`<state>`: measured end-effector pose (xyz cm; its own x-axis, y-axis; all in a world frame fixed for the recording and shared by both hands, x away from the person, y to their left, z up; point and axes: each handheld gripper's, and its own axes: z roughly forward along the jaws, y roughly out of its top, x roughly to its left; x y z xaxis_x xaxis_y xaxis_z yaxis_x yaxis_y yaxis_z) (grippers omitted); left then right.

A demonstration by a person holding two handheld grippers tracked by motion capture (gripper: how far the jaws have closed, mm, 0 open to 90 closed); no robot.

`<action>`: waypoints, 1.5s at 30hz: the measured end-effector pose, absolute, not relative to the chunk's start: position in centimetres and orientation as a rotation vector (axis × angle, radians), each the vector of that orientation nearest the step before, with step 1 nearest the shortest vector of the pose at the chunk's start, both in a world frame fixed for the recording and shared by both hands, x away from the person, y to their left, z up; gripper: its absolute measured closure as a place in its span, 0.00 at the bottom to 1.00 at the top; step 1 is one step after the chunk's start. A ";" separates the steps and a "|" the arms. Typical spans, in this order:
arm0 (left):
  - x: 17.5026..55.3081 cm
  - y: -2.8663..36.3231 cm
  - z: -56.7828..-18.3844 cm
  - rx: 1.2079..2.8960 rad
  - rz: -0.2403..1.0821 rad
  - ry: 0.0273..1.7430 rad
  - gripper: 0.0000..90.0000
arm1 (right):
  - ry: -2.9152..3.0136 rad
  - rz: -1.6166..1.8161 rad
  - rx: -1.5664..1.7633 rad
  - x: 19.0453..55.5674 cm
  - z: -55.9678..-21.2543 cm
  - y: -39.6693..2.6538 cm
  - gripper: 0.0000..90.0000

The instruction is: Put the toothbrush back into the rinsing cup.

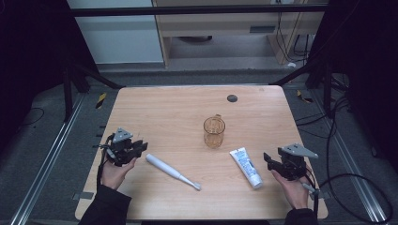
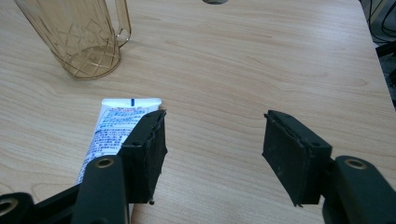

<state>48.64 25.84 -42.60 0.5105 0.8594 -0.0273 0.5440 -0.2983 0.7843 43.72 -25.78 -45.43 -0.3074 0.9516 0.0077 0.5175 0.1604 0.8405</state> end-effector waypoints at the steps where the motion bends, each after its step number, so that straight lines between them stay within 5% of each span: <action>1: 48.8 25.6 -42.7 1.999 0.515 1.136 0.83 | 1.904 1.041 1.388 43.7 -45.5 -25.8 0.44; 11: 49.9 23.8 -44.2 2.110 0.467 1.106 0.99 | 1.919 1.036 1.388 43.8 -45.6 -25.7 0.44; 45: 50.4 23.0 -46.9 2.260 0.365 1.100 1.00 | 1.950 0.988 1.394 44.0 -46.3 -25.7 0.42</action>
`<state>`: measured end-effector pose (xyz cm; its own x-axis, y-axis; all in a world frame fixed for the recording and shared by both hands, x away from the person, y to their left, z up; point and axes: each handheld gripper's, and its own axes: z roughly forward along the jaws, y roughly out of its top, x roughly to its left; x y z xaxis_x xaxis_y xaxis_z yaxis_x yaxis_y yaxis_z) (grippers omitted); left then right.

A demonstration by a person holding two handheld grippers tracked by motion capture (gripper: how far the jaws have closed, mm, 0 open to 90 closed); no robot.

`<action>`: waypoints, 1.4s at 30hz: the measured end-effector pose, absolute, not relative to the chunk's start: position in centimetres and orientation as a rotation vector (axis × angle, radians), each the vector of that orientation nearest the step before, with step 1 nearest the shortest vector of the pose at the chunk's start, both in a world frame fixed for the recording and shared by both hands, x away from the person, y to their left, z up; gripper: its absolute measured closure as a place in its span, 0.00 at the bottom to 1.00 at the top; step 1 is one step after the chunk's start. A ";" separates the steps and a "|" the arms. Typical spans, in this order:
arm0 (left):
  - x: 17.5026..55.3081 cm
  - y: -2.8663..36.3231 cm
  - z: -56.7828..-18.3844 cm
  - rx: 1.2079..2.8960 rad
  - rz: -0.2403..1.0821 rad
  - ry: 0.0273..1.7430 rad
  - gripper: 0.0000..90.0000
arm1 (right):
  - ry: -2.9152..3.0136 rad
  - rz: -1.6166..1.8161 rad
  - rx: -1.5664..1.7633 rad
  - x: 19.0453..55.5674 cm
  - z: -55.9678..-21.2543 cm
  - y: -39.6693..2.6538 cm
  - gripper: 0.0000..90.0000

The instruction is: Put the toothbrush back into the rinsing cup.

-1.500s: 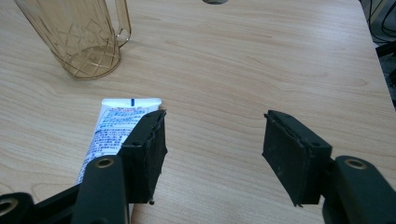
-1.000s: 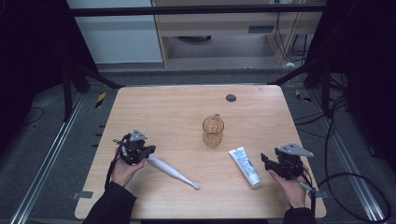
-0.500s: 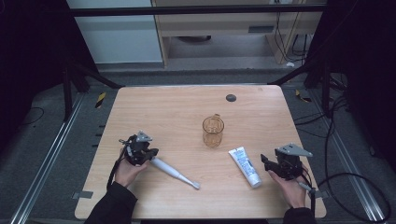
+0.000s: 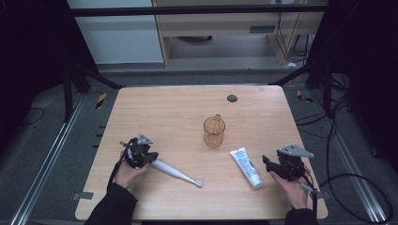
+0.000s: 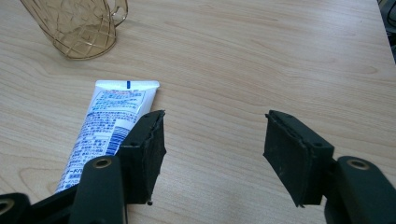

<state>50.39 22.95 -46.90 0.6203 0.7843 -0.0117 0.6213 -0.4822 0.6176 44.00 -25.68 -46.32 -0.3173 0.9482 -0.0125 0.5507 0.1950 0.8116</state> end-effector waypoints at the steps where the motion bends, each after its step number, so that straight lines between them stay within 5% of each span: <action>1: 50.4 23.0 -46.9 2.260 0.365 1.100 1.00 | 1.950 0.988 1.394 44.0 -46.3 -25.7 0.42; 42: 47.6 23.7 -46.7 2.282 0.353 1.075 1.00 | 1.940 0.981 1.399 43.8 -46.2 -26.0 0.42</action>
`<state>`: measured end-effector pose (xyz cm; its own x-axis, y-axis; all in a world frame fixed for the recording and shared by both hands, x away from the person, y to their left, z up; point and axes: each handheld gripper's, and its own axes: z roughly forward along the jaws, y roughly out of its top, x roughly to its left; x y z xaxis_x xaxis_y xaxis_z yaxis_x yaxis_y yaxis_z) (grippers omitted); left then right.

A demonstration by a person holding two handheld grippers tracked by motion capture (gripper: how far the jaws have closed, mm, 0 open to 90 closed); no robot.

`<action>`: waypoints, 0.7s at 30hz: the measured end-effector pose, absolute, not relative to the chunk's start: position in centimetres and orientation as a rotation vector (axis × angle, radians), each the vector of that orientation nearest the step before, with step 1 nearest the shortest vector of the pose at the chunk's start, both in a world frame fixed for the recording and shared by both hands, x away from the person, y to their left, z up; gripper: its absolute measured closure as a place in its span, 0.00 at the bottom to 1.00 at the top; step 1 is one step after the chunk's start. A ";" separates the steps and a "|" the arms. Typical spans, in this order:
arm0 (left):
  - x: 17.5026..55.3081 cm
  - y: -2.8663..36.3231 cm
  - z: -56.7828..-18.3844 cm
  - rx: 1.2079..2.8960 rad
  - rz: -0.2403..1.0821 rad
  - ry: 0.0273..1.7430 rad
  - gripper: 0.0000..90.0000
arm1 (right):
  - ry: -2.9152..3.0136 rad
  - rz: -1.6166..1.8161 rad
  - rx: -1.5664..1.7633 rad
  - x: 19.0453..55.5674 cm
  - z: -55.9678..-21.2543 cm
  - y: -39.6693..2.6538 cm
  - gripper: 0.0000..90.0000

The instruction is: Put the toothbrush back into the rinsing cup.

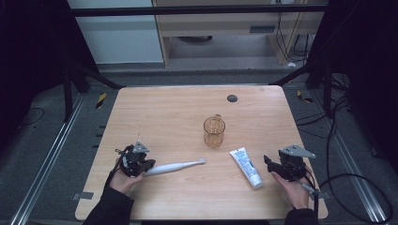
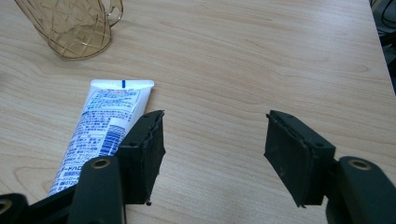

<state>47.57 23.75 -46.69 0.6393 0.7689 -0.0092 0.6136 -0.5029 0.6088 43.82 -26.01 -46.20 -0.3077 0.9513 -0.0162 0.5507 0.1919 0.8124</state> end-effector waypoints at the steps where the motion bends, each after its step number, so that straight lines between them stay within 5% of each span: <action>1: 47.5 23.7 -46.7 2.279 0.353 1.075 1.00 | 1.939 0.982 1.400 43.8 -46.2 -26.0 0.42; 21: 45.9 24.1 -46.8 2.284 0.332 1.066 1.00 | 1.937 0.975 1.405 43.8 -46.2 -26.1 0.41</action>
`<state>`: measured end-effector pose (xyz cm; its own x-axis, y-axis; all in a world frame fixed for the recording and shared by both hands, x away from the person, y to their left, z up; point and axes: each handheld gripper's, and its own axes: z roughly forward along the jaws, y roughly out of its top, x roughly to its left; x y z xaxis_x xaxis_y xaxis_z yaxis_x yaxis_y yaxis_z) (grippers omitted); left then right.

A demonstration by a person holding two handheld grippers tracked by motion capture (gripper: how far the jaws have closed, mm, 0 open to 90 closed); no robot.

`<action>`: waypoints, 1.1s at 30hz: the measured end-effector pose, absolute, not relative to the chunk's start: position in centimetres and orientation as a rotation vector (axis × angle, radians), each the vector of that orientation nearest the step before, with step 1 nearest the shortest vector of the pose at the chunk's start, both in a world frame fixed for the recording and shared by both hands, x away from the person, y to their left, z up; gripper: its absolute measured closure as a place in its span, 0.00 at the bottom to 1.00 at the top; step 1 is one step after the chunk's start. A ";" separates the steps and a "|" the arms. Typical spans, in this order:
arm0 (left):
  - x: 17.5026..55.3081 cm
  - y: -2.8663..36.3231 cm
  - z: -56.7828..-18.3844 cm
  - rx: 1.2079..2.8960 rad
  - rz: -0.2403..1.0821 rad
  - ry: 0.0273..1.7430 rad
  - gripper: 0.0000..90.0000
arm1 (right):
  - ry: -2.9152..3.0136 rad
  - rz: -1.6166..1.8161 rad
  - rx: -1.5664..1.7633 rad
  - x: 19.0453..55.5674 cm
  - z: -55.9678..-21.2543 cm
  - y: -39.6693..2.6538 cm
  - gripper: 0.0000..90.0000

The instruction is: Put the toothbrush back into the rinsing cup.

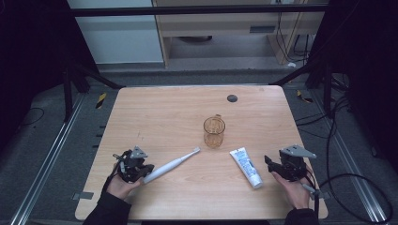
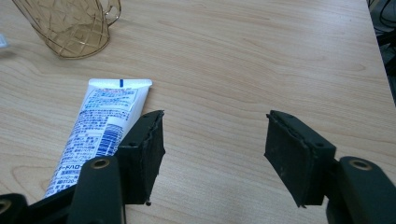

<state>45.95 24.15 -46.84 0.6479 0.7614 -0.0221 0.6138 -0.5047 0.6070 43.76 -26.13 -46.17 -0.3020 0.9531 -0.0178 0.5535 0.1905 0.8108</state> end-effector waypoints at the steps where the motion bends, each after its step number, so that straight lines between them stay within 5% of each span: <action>1: 45.8 24.2 -46.9 2.285 0.332 1.063 1.00 | 1.937 0.978 1.408 43.7 -46.2 -26.1 0.41; 21: 45.9 24.5 -44.8 2.200 0.388 1.078 0.97 | 1.929 0.977 1.409 43.7 -46.1 -26.5 0.41; 33: 47.5 24.0 -42.5 2.122 0.443 1.096 0.79 | 1.907 0.980 1.421 43.8 -45.8 -27.3 0.40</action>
